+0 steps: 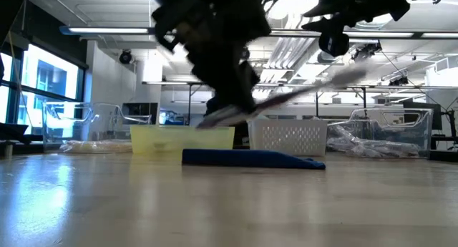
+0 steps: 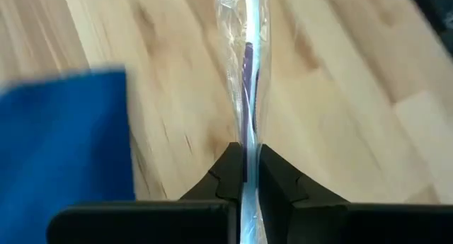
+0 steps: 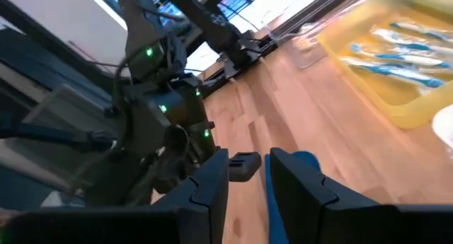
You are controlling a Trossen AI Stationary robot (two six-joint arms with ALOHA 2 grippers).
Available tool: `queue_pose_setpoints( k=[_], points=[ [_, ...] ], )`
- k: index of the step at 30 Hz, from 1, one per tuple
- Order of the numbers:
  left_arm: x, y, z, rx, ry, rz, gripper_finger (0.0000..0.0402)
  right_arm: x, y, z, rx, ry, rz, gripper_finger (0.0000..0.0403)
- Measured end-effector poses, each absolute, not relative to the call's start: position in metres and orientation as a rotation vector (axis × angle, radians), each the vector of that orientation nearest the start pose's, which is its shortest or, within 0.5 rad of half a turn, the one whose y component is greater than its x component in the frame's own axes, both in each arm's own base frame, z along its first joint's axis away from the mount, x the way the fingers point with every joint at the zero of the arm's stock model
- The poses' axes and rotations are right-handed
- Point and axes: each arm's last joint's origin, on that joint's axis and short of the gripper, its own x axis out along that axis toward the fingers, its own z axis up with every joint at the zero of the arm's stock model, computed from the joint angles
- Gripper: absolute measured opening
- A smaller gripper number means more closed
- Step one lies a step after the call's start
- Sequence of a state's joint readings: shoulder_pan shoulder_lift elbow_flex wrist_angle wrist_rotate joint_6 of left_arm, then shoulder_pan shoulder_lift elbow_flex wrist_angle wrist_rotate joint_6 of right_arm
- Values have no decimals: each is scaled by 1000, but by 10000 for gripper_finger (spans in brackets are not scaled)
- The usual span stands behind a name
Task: Pick & Place Toothbrushes
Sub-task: Put the violet toothbrush into the right transparent bin
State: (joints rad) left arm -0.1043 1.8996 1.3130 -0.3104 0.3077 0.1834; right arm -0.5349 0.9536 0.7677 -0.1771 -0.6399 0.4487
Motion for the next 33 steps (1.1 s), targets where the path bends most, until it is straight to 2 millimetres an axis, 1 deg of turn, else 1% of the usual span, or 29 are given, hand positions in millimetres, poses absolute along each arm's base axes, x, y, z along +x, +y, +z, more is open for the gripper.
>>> queue_pose_setpoints(
  k=[3,6,11,15,20,26,29,33],
  points=[
    [408,-47,215,121,808,-477,17,180,-89,304,644,307,52,97],
    [417,-35,239,148,765,-475,17,171,-88,311,625,267,46,97],
    [427,-7,284,212,678,-433,17,153,-83,325,596,188,37,97],
    [430,16,320,251,596,-389,17,139,-76,335,590,132,32,97],
    [427,44,359,269,505,-345,17,130,-70,341,563,87,15,97],
    [420,72,397,287,387,-329,17,127,-69,343,551,69,-5,97],
    [415,83,412,293,339,-310,17,127,-69,343,544,70,-6,97],
    [410,95,426,291,299,-283,17,127,-69,344,512,65,-4,97]
  ],
)
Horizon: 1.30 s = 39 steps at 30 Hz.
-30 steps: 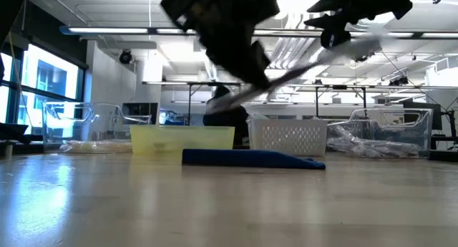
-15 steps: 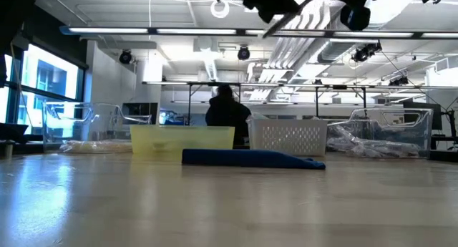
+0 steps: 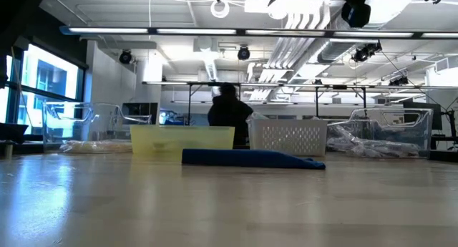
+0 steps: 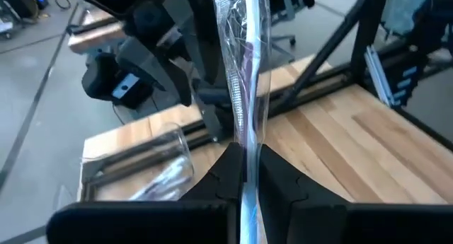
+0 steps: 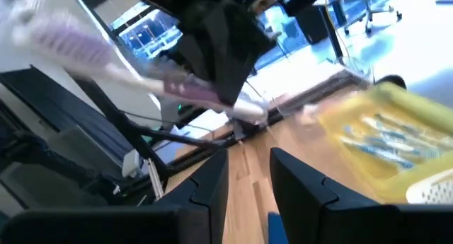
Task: Pick & Place Toothbrushes
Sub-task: Put the violet toothbrush into the right transparent bin
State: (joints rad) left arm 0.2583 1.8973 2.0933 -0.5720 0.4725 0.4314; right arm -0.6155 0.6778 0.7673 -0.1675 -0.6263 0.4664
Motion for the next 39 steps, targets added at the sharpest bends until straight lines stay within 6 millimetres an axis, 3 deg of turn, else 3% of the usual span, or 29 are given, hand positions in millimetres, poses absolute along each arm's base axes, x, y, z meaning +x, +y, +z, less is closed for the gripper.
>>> queue_pose_setpoints(
  k=[10,17,22,31,39],
  points=[
    [411,99,439,181,205,-249,17,127,-67,368,272,-149,51,97],
    [409,113,456,126,46,-249,17,131,-63,370,223,-180,23,97],
    [406,124,457,88,40,-234,17,139,-60,370,187,-190,21,97],
    [406,124,458,66,40,-244,17,143,-55,372,123,-228,-102,97],
    [406,124,458,64,40,-255,17,147,-52,370,131,-218,-85,97]
  ],
)
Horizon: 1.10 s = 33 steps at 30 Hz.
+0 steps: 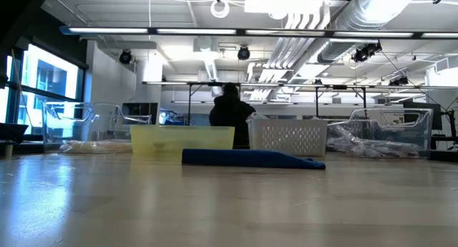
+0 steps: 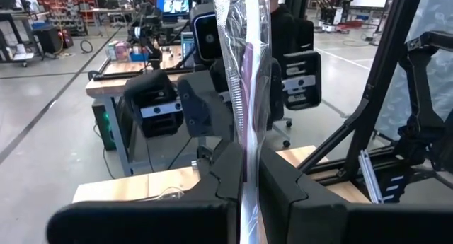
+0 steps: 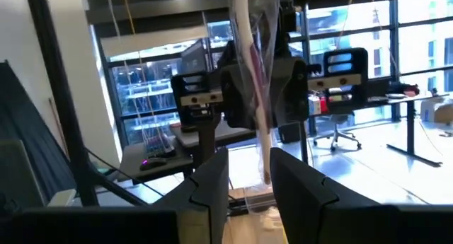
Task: Pick & Place Toothbrushes
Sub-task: Put the violet toothbrush into the right transparent bin
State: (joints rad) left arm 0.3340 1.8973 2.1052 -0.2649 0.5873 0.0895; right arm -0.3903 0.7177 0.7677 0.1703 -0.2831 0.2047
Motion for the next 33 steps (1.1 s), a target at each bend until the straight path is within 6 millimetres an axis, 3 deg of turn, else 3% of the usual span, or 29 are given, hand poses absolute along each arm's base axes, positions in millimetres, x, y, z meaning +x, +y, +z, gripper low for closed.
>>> queue_pose_setpoints(
  k=[4,13,17,26,33],
  points=[
    [405,124,457,46,44,-262,17,152,-53,368,147,-216,-166,112],
    [405,123,451,11,104,-256,17,166,-52,369,90,-260,-194,229],
    [406,121,448,2,135,-244,17,171,-51,371,64,-291,-177,245],
    [416,113,437,0,169,-248,17,179,-49,369,70,-286,-158,204],
    [423,113,431,5,173,-243,17,179,-46,370,77,-300,-149,122]
  ],
)
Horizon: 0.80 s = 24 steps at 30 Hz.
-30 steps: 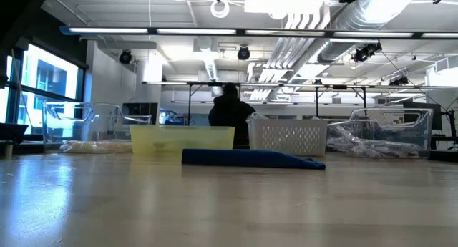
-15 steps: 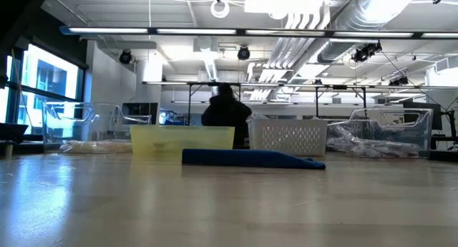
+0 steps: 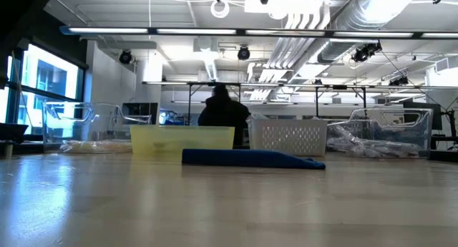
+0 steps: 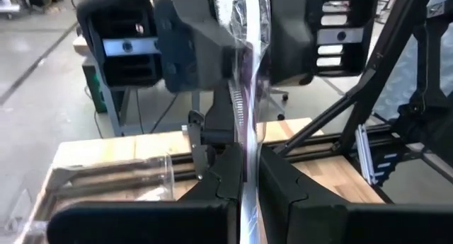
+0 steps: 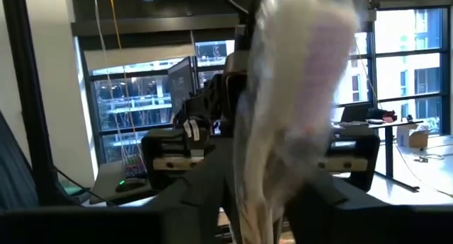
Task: Pick & Place Toothbrushes
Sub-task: Put the violet toothbrush into the right transparent bin
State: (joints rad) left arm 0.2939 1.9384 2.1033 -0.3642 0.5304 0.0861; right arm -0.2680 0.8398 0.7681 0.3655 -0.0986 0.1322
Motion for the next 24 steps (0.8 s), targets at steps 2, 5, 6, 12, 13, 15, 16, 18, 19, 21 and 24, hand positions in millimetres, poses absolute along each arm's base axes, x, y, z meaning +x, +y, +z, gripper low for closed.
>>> queue_pose_setpoints(
  k=[2,5,6,12,13,15,16,18,19,21,24],
  points=[
    [423,113,432,19,167,-244,17,179,-46,370,78,-300,-149,91],
    [423,113,432,22,164,-244,17,179,-46,370,80,-293,-148,45],
    [423,113,432,23,162,-243,17,179,-46,370,80,-292,-148,31],
    [423,113,433,18,162,-243,17,179,-46,370,77,-293,-154,19],
    [423,113,433,20,162,-242,17,179,-46,370,78,-293,-159,17],
    [423,113,433,25,161,-243,17,179,-47,370,79,-293,-165,14],
    [423,113,433,28,161,-243,17,179,-47,370,79,-293,-165,14],
    [423,113,433,30,160,-245,18,179,-47,370,80,-293,-167,14],
    [423,113,433,31,160,-246,22,179,-47,370,81,-293,-167,14],
    [423,113,433,71,155,-250,34,179,-47,370,85,-293,-167,14],
    [423,112,433,128,148,-258,73,179,-47,369,109,-289,-163,14]
  ],
)
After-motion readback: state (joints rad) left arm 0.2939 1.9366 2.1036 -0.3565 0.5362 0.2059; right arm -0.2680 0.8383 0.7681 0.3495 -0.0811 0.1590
